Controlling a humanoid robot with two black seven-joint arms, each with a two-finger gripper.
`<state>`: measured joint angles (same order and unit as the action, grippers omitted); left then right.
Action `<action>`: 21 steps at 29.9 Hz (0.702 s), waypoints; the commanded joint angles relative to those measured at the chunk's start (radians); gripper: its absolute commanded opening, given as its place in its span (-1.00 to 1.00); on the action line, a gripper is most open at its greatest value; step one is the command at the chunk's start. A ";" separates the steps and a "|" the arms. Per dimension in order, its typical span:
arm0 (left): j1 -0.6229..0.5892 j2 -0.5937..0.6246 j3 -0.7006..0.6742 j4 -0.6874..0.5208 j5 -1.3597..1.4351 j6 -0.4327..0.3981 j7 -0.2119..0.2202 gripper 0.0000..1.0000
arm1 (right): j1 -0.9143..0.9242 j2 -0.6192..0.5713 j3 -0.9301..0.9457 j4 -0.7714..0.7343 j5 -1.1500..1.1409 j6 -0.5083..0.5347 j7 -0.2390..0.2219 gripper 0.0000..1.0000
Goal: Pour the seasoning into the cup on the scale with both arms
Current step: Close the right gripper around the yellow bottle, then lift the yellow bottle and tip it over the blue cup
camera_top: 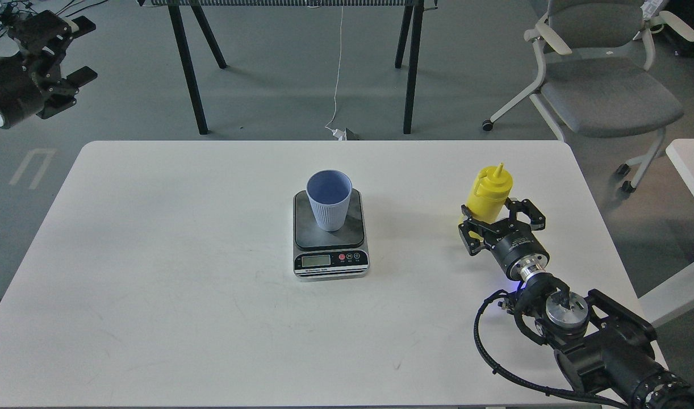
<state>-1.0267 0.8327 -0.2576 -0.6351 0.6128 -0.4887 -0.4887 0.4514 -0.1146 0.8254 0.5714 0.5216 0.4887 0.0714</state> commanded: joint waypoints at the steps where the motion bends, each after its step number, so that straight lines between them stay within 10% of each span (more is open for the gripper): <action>1: 0.002 0.015 0.000 0.000 -0.001 0.000 0.000 0.99 | -0.007 0.000 -0.002 -0.002 0.000 0.000 -0.001 -0.42; 21: 0.022 0.085 -0.008 -0.072 -0.004 0.000 0.000 0.99 | 0.130 -0.103 -0.005 0.106 0.000 0.000 -0.002 -0.70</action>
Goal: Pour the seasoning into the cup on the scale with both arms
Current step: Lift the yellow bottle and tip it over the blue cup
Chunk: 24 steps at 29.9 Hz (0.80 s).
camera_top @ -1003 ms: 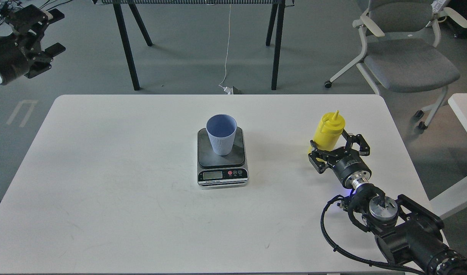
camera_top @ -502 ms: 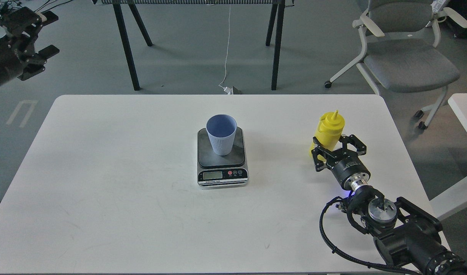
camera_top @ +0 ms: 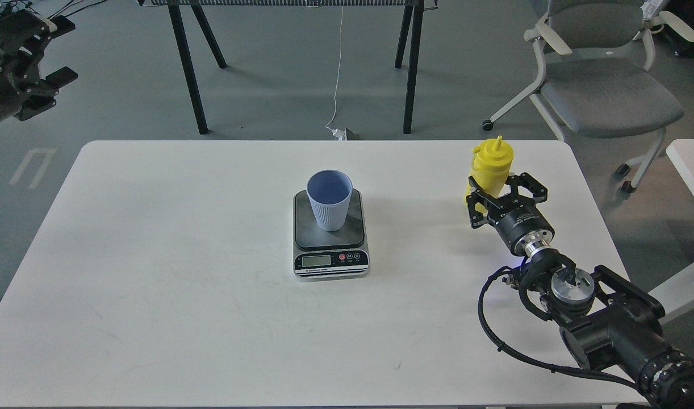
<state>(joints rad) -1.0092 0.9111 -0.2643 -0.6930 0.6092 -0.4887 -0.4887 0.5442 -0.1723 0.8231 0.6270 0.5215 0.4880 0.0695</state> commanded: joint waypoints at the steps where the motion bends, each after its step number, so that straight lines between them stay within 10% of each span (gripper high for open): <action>1: 0.004 0.006 -0.001 -0.014 0.000 0.000 0.000 0.99 | 0.054 -0.061 -0.004 0.060 0.000 0.001 0.000 -0.70; 24: 0.040 0.014 -0.056 -0.039 -0.045 0.000 0.000 0.99 | 0.609 -0.185 -0.193 0.025 -0.748 0.001 -0.030 -0.69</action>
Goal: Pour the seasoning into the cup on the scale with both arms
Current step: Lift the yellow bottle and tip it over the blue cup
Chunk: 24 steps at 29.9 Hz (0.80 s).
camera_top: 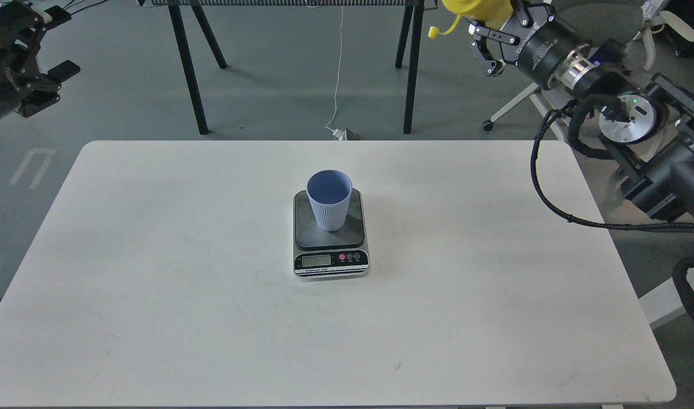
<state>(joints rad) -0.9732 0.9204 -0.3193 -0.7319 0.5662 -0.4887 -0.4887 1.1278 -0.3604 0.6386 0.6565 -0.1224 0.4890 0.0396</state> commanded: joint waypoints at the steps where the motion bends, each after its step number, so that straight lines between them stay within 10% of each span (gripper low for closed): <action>1: 0.004 0.005 -0.001 -0.001 -0.002 0.000 0.000 1.00 | 0.032 0.008 -0.010 -0.005 -0.140 0.000 -0.001 -0.69; 24: 0.030 -0.003 -0.018 -0.041 -0.005 0.000 0.000 1.00 | 0.187 0.222 -0.304 -0.014 -0.677 0.000 0.002 -0.68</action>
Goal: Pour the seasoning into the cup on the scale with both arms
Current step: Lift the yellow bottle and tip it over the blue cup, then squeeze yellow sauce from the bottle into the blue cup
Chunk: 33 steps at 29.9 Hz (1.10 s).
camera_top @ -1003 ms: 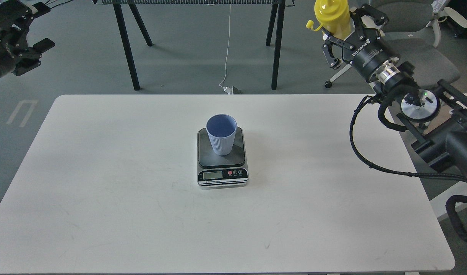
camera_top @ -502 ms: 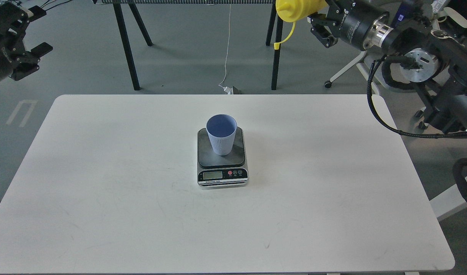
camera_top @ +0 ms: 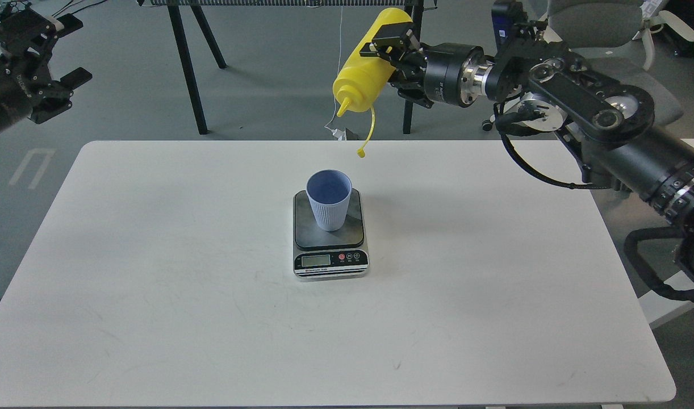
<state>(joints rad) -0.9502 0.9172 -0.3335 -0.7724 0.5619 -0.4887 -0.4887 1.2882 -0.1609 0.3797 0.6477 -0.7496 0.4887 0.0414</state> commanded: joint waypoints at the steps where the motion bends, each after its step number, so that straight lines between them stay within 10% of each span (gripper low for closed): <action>1: 0.008 0.000 -0.005 -0.001 0.000 0.000 0.000 1.00 | 0.037 0.029 -0.057 -0.011 -0.057 0.000 0.000 -0.68; 33: 0.039 -0.001 -0.067 -0.028 0.000 0.000 0.000 1.00 | 0.094 0.161 -0.283 -0.200 -0.151 -0.203 0.009 -0.68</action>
<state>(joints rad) -0.9135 0.9157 -0.3861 -0.7964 0.5614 -0.4887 -0.4887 1.3824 -0.0001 0.1041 0.4725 -0.9005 0.2927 0.0499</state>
